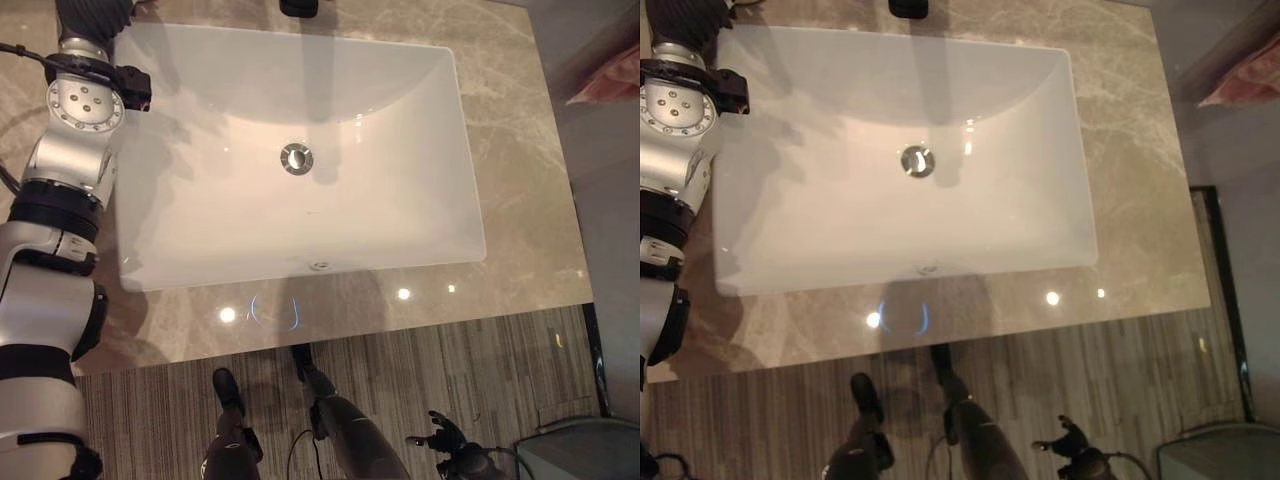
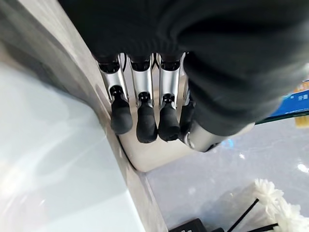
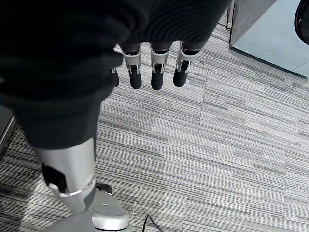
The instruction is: Put brush and paste in cup on sink, flatten towel.
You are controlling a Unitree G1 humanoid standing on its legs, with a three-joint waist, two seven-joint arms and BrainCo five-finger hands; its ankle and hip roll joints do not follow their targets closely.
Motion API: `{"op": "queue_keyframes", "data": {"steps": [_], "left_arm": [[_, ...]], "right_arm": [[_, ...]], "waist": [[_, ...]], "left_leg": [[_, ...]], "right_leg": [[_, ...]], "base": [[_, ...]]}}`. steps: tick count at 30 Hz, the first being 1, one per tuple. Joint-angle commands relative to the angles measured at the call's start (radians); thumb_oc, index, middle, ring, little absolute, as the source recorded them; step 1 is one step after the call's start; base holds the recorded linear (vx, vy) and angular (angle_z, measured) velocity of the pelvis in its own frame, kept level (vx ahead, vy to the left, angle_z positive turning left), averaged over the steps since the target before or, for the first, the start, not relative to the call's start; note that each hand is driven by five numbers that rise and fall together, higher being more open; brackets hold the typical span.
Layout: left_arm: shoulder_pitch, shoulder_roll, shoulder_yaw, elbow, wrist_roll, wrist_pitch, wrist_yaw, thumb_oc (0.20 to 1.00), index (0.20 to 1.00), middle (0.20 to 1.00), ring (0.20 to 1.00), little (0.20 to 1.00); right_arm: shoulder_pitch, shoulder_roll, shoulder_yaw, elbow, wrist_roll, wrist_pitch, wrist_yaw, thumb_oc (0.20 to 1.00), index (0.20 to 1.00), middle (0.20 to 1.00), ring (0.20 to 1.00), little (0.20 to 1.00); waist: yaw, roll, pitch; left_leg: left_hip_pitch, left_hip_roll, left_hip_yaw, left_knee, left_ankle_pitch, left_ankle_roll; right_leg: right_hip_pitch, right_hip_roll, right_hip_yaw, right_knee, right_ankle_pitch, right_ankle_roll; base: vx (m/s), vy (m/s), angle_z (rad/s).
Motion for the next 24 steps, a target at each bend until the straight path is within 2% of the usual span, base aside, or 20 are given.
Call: {"op": "queue_keyframes", "data": {"steps": [1,9,10,13,18,24], "left_arm": [[0.06,-0.083,-0.007,0.049,0.02,-0.014,0.009,0.2,0.2,0.2,0.2,0.2],[0.152,-0.099,0.022,-0.007,0.088,-0.008,0.033,0.2,0.2,0.2,0.2,0.2],[0.199,-0.101,0.039,-0.041,0.105,-0.008,0.031,0.2,0.2,0.2,0.2,0.2],[0.254,-0.105,0.055,-0.078,0.117,-0.008,0.025,0.2,0.2,0.2,0.2,0.2],[0.412,-0.089,0.094,-0.204,0.118,-0.026,-0.02,0.2,0.2,0.2,0.2,0.2],[0.7,-0.075,0.236,-0.43,0.122,-0.068,-0.06,0.2,0.2,0.2,0.2,0.2]], "right_arm": [[0.032,-0.049,-0.024,-0.021,0.035,-0.003,-0.024,1.0,1.0,1.0,1.0,1.0],[0.03,-0.041,-0.029,-0.013,0.029,-0.004,-0.033,1.0,1.0,1.0,1.0,1.0],[0.028,-0.036,-0.033,-0.009,0.026,-0.002,-0.033,1.0,1.0,1.0,1.0,1.0],[0.027,-0.031,-0.038,-0.002,0.017,0.002,-0.035,1.0,1.0,1.0,1.0,1.0],[0.027,-0.011,-0.059,0.005,-0.001,0.012,-0.033,1.0,1.0,1.0,1.0,1.0],[0.033,0.018,-0.095,0.034,-0.035,0.027,-0.02,1.0,1.0,1.0,1.0,1.0]], "waist": [[-0.033,0.029,0.027],[-0.017,0.04,0.018],[-0.013,0.031,0.015],[-0.002,0.034,0.007],[0.022,0.041,-0.012],[0.058,0.053,-0.045]], "left_leg": [[0.018,0.049,-0.084,0.003,-0.03,-0.011],[0.035,0.046,-0.09,0.003,-0.033,-0.011],[0.033,0.038,-0.081,0.003,-0.003,-0.007],[0.049,0.037,-0.085,0.003,-0.008,-0.006],[0.102,0.029,-0.091,0.003,-0.023,-0.004],[0.207,0.008,-0.078,0.003,-0.056,0.009]], "right_leg": [[0.034,0.004,-0.104,0.0,-0.009,0.048],[0.058,-0.003,-0.114,0.0,-0.019,0.044],[0.059,-0.014,-0.116,0.0,-0.001,0.035],[0.079,-0.019,-0.12,0.0,-0.008,0.035],[0.14,-0.033,-0.134,0.0,-0.026,0.034],[0.238,-0.049,-0.135,0.0,-0.053,0.039]], "base": [[0.0,0.0,0.0],[-0.01,-0.007,-0.01],[-0.06,-0.06,-0.08],[-0.01,-0.028,-0.13],[0.03,-0.001,-0.1],[0.03,0.048,-0.16]]}}
